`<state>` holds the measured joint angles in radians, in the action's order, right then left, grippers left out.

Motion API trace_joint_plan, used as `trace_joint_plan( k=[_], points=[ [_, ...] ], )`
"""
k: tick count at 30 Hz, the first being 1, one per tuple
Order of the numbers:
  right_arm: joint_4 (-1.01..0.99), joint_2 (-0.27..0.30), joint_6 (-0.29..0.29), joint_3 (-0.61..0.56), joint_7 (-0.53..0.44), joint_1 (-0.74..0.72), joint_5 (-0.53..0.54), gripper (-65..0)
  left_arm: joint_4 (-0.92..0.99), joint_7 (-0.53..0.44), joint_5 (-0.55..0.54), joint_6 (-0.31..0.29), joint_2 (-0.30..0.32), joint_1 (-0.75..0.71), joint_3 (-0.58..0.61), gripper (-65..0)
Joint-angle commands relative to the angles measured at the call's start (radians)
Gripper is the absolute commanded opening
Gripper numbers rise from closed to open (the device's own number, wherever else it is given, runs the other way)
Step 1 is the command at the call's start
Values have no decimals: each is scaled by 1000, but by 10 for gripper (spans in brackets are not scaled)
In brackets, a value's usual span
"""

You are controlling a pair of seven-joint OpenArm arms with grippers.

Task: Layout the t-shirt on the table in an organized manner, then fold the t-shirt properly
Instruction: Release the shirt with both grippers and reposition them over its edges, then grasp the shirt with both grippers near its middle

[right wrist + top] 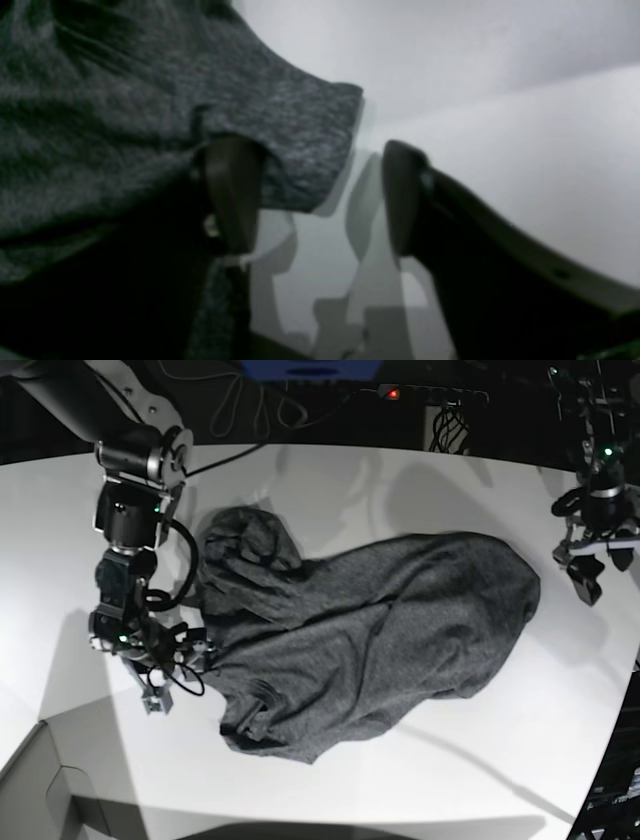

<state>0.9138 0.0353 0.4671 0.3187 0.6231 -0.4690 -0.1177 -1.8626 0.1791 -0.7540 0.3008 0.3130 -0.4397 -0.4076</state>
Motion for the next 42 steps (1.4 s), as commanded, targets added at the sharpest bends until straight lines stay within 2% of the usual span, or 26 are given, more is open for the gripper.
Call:
trace_joint_plan(
  k=[1, 5, 6, 9, 11, 14, 17, 21, 28, 35, 38, 42],
  points=[
    [1, -12, -1, -2, 31, -12, -1, -400, -18, -26, 1, -5, 13, 18, -3, -164],
    [3, -19, -1, -2, 31, -12, -1, -625, -13, -25, 4, -5, 12, 71, 13, -164],
    [3, -19, -1, -2, 36, -12, -1, -650, -9, -25, 8, -5, 16, 88, 28, -162],
    [47, -18, -1, -3, 37, -6, -1, -650, -6, -25, 9, -5, 19, 150, 72, -162],
    [166, -19, -1, -3, 39, 51, -1, -650, 2, -17, 11, -5, 19, 204, 121, -162],
    [403, -35, -1, -17, 30, 138, -1, -650, 39, 61, 11, -5, 16, 302, 194, -162],
    [638, -38, -1, -80, 37, 226, -1, -650, 120, 155, 11, -5, 4, 419, 295, -162],
    [845, -38, -1, -158, 39, 359, -6, -650, 237, 205, 11, -5, -62, 554, 430, -161],
    [971, -42, -1, -195, 37, 547, -6, -650, 476, 196, 11, -5, -228, 773, 658, -160],
    [1026, -44, -1, -226, 30, 680, -7, -650, 901, 195, 11, -5, -470, 996, 783, -160],
    [1026, -44, -1, -226, 30, 711, -7, -650, 1081, 153, 1, -5, -470, 1080, 795, -159],
    [1034, -44, -1, -229, 30, 732, -7, -650, 1141, 0, -78, -5, -470, 1114, 889, -159]
  ],
)
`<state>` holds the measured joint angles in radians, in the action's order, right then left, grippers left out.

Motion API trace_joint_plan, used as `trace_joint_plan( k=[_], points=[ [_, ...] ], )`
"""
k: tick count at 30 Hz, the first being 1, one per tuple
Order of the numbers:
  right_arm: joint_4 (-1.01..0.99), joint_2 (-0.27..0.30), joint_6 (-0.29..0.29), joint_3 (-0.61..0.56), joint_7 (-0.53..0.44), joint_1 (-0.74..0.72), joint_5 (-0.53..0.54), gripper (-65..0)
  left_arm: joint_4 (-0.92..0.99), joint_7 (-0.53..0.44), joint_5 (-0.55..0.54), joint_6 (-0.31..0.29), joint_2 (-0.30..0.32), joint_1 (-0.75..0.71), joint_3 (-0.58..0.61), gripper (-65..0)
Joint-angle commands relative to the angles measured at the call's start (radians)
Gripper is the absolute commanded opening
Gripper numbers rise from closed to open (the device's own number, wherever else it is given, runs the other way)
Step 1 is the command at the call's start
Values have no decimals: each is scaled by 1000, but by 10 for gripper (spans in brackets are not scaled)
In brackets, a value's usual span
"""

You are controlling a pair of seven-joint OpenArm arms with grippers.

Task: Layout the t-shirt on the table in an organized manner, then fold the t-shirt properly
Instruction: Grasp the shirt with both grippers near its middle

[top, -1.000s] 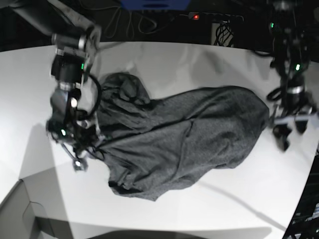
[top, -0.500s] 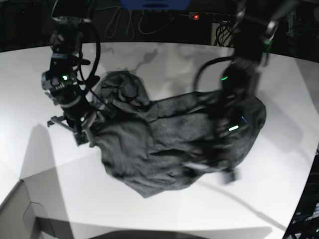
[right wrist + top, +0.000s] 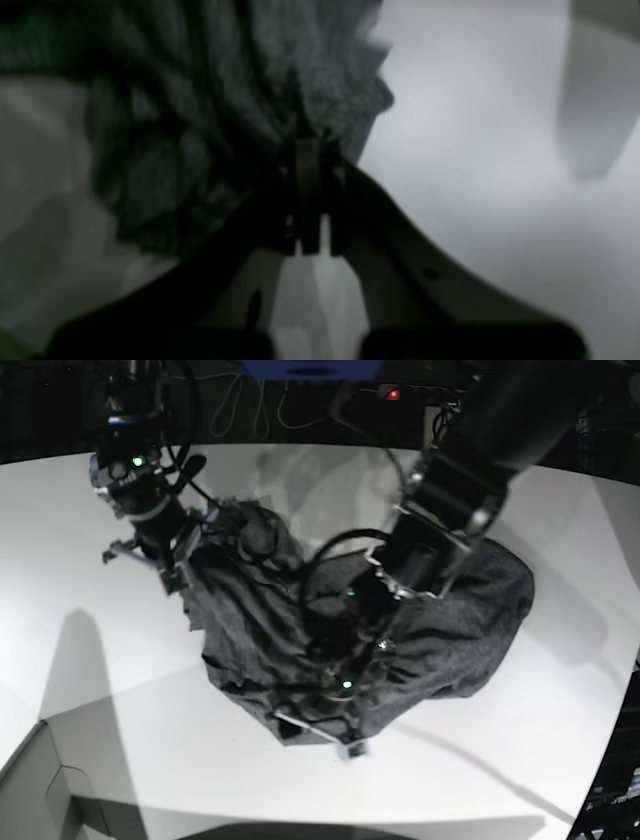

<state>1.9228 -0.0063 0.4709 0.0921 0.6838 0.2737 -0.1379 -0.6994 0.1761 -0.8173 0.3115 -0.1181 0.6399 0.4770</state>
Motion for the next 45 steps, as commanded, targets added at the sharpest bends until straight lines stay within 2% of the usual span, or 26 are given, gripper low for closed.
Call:
trace_joint_plan(
  k=[1, 4, 7, 15, 23, 26, 34, 38, 45],
  points=[
    [31, -2, -5, -2, -31, 3, 13, -650, -13, -31, -57, -16, -39, 37, 42, -160],
    [51, -2, -5, -4, -32, 22, 13, -650, 25, -65, -129, -16, -39, 48, 142, -163],
    [54, -2, -5, -19, -32, 40, 13, -650, 60, -69, -147, -16, -39, 48, 200, -163],
    [56, -2, -5, -114, -32, 88, 13, -650, 71, -68, -144, -16, -39, 13, 205, -163],
    [73, -2, -5, -139, -32, 108, 13, -650, 151, -68, -145, -18, -39, -4, 208, -171],
    [74, 2, -5, -139, -32, 108, 13, -650, 203, -69, -147, -19, -39, -7, 203, -255],
    [74, 4, -5, -139, -32, 108, 13, -650, 248, -69, -147, -19, -39, -9, 208, -650],
    [74, 6, -5, -137, -32, 101, 13, -650, 202, -69, -147, -19, -39, -9, 200, -650],
    [76, 42, -5, -121, -32, 98, 11, -650, -164, -69, -149, -12, -22, -5, 176, -648]
  ],
)
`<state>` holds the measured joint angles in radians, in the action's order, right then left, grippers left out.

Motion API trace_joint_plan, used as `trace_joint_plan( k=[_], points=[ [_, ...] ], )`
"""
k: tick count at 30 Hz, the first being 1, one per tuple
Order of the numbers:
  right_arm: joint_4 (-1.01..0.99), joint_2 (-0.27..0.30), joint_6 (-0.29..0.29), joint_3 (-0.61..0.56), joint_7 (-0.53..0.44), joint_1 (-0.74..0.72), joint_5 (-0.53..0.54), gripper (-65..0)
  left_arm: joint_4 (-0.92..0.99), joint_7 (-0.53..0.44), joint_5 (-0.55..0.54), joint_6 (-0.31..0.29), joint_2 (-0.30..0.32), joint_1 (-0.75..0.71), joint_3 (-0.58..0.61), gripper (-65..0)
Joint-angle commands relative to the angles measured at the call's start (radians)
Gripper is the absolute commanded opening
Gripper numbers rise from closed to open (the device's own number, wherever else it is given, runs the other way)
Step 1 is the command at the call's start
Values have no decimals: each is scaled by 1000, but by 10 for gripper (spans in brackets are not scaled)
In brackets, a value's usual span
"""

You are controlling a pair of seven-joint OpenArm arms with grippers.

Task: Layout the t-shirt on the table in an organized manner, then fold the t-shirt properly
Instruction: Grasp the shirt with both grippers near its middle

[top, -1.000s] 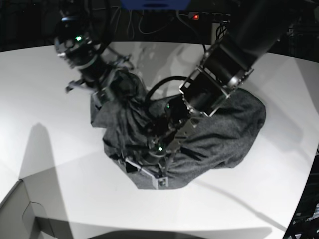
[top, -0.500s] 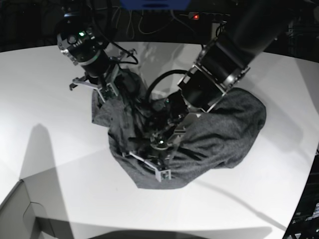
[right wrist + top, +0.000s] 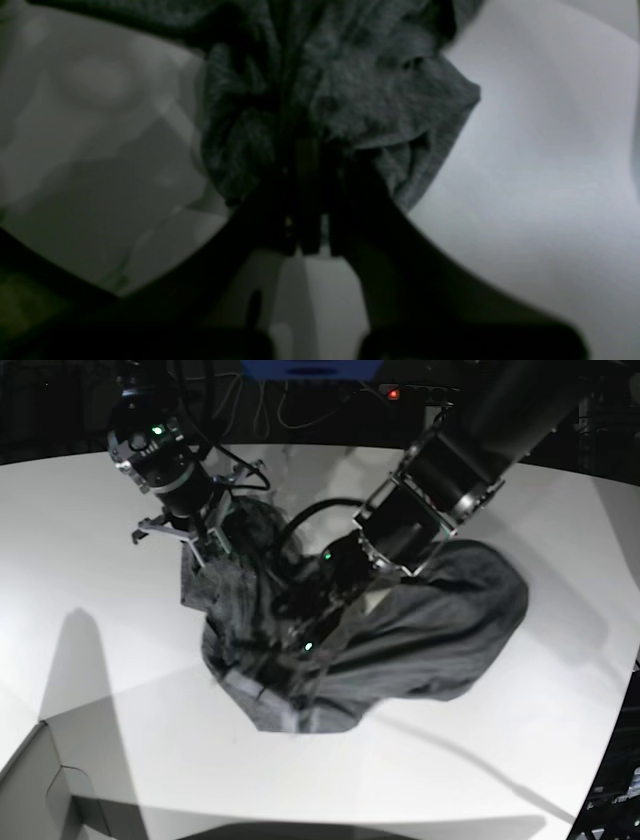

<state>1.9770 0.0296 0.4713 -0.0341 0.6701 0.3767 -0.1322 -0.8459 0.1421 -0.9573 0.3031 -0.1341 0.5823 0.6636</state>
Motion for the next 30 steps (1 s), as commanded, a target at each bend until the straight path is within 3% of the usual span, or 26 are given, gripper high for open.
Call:
trace_joint_plan(
  k=[1, 7, 17, 24, 27, 30],
  points=[
    [22, 10, -6, 18, -19, -5, 6, -650, -65, -35, -9, -3, 0, 52, -41, -648],
    [37, 14, -6, 99, -19, -31, 6, -650, -232, -29, -9, -3, 8, 55, -256, -648],
    [69, 86, -6, 122, -20, -146, 6, -650, -361, -28, -41, 0, 34, 109, -384, -648],
    [66, 89, -6, 122, -14, -296, 6, -650, -349, -28, -206, -5, 129, 198, -388, -648],
    [63, 77, -6, 124, -13, -299, 6, -650, -289, -28, -211, -6, 126, 178, -385, -645],
    [63, 20, -6, 119, -17, -276, 6, -650, -215, -28, -213, -6, 90, 141, -361, -645]
  ],
)
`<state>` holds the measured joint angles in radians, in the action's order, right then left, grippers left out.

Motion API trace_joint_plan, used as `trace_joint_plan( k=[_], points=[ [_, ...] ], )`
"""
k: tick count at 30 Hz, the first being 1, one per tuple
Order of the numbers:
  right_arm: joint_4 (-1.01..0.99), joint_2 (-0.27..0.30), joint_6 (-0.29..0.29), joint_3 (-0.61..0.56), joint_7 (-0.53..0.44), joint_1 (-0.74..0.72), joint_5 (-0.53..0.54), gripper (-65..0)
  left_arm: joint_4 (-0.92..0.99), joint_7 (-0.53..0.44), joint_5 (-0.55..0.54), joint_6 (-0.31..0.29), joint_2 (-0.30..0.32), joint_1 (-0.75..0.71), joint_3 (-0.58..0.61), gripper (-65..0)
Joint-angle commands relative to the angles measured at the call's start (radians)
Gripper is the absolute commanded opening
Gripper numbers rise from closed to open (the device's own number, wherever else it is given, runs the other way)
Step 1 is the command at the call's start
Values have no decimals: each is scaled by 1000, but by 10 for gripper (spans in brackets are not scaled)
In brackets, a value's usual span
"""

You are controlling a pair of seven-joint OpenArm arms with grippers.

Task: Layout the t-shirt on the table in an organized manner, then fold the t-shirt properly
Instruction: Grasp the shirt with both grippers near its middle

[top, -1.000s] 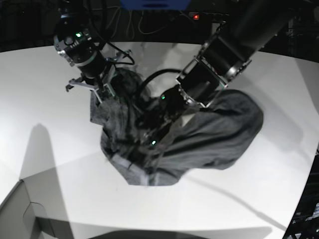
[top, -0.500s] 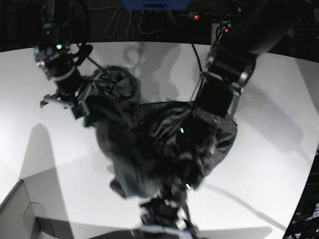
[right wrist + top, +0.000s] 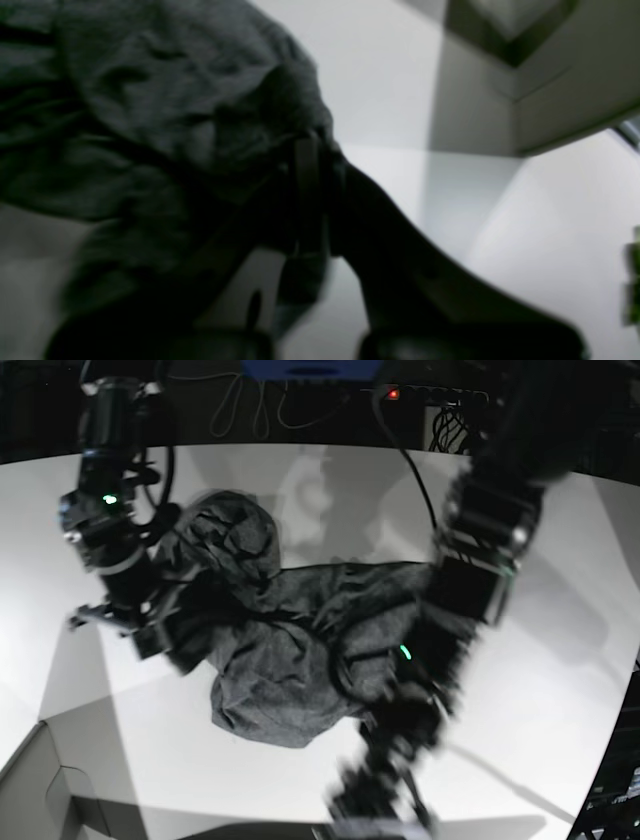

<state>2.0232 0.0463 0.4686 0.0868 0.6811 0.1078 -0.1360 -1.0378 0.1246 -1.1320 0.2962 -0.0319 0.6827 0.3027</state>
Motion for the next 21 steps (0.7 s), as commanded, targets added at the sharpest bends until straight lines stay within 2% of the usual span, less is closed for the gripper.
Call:
trace_joint_plan(
  k=[1, 4, 9, 12, 14, 21],
  points=[
    [17, -12, -3, -2, -28, 2, 9, -650, 4, -10, -38, 1, -26, 30, 11, -644],
    [17, -52, -3, -3, -30, 42, 11, -650, 78, -10, -38, 2, -66, -1, 92, -609],
    [15, -59, -3, -65, -30, 103, 11, -650, 155, -10, -35, 1, -124, -14, 209, -368],
    [15, -59, -3, -83, -30, 137, 11, -650, 193, -10, -23, -1, -125, -13, 272, -254],
    [17, -61, -3, -92, -30, 163, 11, -650, 238, -15, -13, -1, -125, -10, 313, -227],
    [17, -61, -3, -115, -31, 255, 14, -650, 356, -16, -7, -2, -125, -8, 323, -227]
  ],
)
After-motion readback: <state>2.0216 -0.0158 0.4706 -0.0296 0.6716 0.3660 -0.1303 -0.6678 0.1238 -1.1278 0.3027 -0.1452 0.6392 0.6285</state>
